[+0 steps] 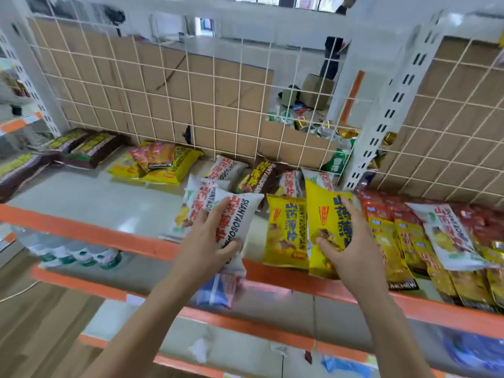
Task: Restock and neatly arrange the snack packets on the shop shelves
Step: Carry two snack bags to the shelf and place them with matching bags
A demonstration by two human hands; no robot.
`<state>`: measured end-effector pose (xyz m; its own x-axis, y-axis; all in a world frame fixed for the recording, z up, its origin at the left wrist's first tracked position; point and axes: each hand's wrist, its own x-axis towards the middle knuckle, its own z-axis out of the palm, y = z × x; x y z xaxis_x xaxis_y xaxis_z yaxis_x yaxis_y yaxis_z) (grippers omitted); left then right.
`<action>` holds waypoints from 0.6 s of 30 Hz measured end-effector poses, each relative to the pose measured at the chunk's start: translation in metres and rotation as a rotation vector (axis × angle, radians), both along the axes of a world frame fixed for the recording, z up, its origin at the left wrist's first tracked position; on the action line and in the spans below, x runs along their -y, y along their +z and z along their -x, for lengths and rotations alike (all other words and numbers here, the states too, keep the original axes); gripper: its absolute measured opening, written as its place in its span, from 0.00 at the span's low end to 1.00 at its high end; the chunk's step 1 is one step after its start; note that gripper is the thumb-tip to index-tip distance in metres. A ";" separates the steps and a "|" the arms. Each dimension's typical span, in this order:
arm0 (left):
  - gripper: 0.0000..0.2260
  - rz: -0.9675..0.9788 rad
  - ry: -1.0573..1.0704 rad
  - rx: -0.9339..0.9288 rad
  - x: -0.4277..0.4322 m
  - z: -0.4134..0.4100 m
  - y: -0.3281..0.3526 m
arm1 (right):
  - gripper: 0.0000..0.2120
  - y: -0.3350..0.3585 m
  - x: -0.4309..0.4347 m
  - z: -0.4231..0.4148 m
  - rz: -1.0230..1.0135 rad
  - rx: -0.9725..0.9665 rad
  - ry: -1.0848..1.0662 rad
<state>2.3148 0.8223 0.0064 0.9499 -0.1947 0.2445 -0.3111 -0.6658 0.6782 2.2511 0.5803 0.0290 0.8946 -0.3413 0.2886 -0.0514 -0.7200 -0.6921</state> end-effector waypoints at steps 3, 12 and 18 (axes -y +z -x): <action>0.35 -0.054 0.014 -0.012 0.015 -0.026 -0.006 | 0.37 0.005 0.007 -0.024 -0.030 -0.003 0.036; 0.31 -0.208 0.001 0.071 0.031 -0.047 -0.040 | 0.37 0.005 0.007 -0.054 -0.016 -0.002 0.006; 0.31 -0.455 0.010 0.088 0.035 -0.053 -0.042 | 0.37 0.004 -0.009 -0.061 -0.062 -0.035 0.005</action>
<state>2.3675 0.7870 -0.0353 0.9316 -0.2920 0.2165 -0.3467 -0.8926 0.2881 2.3117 0.5892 0.0326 0.9054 -0.3533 0.2355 -0.0731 -0.6761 -0.7332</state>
